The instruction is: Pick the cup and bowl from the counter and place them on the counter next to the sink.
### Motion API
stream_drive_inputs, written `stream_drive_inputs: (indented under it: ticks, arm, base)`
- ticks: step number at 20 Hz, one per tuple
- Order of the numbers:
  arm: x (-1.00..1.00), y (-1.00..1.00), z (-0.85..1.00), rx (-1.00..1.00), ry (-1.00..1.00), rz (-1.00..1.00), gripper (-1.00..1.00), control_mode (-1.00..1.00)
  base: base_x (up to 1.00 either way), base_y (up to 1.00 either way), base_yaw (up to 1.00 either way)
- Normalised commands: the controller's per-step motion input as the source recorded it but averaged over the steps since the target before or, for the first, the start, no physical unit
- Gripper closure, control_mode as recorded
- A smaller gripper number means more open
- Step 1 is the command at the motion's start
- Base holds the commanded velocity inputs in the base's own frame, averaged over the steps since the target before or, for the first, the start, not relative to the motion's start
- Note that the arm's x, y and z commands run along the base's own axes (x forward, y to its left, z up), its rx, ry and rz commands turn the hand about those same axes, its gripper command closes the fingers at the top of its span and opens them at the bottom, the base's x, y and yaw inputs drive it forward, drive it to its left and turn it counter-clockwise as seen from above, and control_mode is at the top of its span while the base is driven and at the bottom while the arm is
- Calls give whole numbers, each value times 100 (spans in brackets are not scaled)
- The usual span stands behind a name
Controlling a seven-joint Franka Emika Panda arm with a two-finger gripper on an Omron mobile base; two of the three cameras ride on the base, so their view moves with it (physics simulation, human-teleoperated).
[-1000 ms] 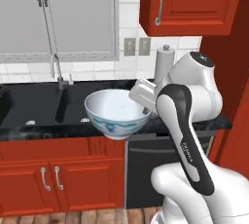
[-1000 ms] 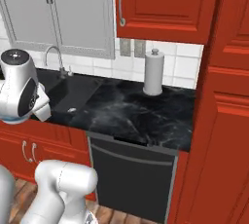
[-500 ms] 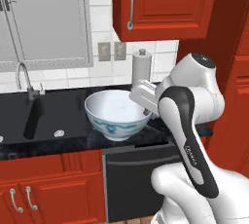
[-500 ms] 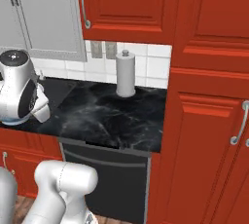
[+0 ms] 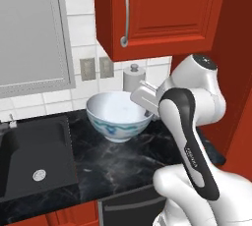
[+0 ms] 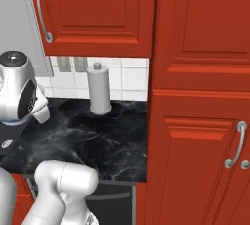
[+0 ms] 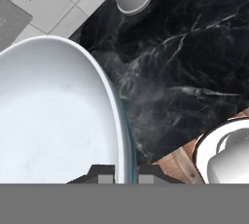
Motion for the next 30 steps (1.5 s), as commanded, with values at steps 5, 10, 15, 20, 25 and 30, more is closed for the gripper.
stream_drive_inputs:
  ticks: [5, 10, 15, 20, 25, 30]
  arm:
    - [0, 0, 0, 0, 0, 0, 100, 100]
    - [0, 0, 0, 0, 0, 0, 100, 100]
    - [0, 0, 0, 0, 0, 0, 100, 100]
    - [0, 0, 0, 0, 0, 0, 100, -100]
    - [2, 1, 0, 0, 0, 0, 100, -100]
    - [36, 28, -9, -5, 0, 0, 100, -100]
  base:
    - [15, 4, -8]
    - [0, 0, 0]
    - [0, 0, 0]
    - [0, 0, 0]
    - [0, 0, 0]
    - [0, 0, 0]
